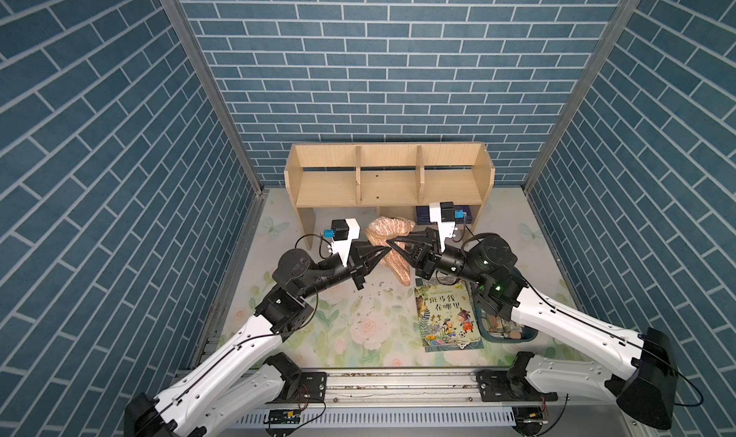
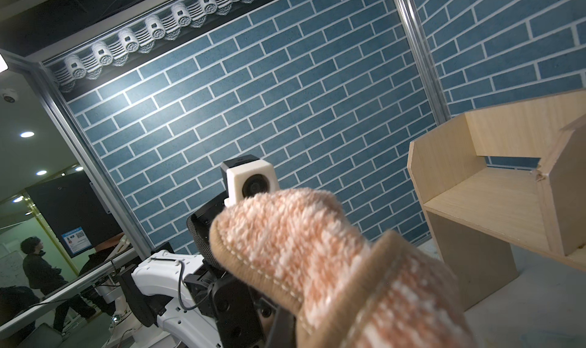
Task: Wipe the bookshelf clean with a cloth
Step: Adjust the cleaning item, then wipe the dust from the shelf.
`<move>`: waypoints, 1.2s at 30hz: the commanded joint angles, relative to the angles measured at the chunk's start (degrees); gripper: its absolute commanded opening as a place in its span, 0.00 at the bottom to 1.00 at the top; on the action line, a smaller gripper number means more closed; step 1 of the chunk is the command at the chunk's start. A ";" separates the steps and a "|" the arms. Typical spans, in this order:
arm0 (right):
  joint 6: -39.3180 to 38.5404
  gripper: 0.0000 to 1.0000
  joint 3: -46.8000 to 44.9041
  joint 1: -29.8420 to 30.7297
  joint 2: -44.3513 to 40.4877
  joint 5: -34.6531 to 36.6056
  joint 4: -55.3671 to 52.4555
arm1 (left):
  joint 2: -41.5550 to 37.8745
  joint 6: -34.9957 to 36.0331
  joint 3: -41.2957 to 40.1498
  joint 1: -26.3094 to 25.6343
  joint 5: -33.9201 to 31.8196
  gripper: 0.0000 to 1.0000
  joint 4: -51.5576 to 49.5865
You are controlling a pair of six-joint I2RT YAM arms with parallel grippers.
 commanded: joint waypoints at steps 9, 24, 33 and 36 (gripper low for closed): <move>-4.99 0.79 15.75 -11.47 -7.34 48.29 -56.25 | -0.78 3.79 5.57 0.43 -44.23 0.00 -22.20; -18.24 0.96 25.06 -39.75 6.31 38.87 -56.20 | 0.72 -7.13 0.90 19.96 -37.71 0.00 -28.96; -22.00 0.86 21.56 -40.74 9.83 31.53 -46.63 | 8.00 -9.90 3.65 26.22 -36.32 0.00 -27.59; -22.98 0.82 20.76 -40.75 11.11 30.54 -44.64 | 10.56 -11.00 4.26 27.80 -36.38 0.00 -27.41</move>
